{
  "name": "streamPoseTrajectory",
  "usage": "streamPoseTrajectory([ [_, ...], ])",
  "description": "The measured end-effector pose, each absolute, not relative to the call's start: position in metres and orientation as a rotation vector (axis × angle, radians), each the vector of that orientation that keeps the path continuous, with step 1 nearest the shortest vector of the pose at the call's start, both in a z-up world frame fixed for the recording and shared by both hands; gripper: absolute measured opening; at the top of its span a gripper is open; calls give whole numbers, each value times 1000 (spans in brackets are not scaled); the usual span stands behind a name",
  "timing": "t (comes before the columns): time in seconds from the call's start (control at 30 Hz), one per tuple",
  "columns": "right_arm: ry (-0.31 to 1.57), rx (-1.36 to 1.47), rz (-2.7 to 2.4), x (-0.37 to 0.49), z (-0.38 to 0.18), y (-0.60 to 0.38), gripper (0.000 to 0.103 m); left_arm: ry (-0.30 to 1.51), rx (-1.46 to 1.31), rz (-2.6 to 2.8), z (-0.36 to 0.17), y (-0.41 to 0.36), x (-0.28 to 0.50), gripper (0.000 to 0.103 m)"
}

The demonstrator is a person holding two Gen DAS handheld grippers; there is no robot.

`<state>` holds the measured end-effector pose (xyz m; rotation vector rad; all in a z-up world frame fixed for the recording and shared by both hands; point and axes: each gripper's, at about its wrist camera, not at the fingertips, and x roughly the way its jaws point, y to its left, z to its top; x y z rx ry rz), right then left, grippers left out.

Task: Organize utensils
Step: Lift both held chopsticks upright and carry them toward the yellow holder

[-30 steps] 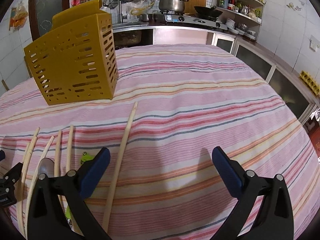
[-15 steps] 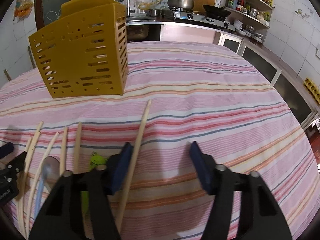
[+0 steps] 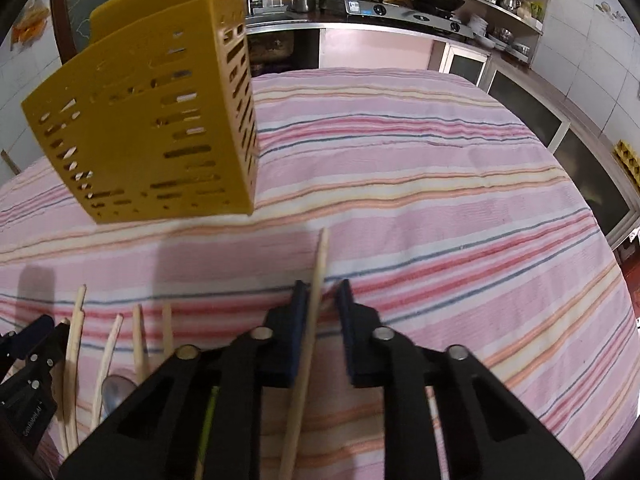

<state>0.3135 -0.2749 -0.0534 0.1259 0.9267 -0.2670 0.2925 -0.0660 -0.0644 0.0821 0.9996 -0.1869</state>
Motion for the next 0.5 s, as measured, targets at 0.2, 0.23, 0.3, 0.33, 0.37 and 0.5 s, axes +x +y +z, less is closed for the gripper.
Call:
streamPoseTrajectory([
  [0.2, 860, 168, -242, 299, -46, -280, 7, 971, 42, -182, -61, -60, 289, 6],
  [0.23, 842, 176, -238, 294, -44, -281, 7, 963, 38, -181, -60, -59, 287, 5],
  [0.3, 805, 191, -226, 285, -37, -284, 7, 947, 22, -170, -56, -56, 282, 5],
  [0.33, 788, 197, -218, 282, -33, -287, 6, 936, 16, -164, -54, -54, 281, 5],
  [0.37, 769, 199, -212, 277, -29, -288, 6, 918, 10, -160, -52, -51, 278, 5],
  [0.5, 669, 192, -197, 253, -11, -288, 6, 813, 9, -139, -32, -43, 258, 5],
])
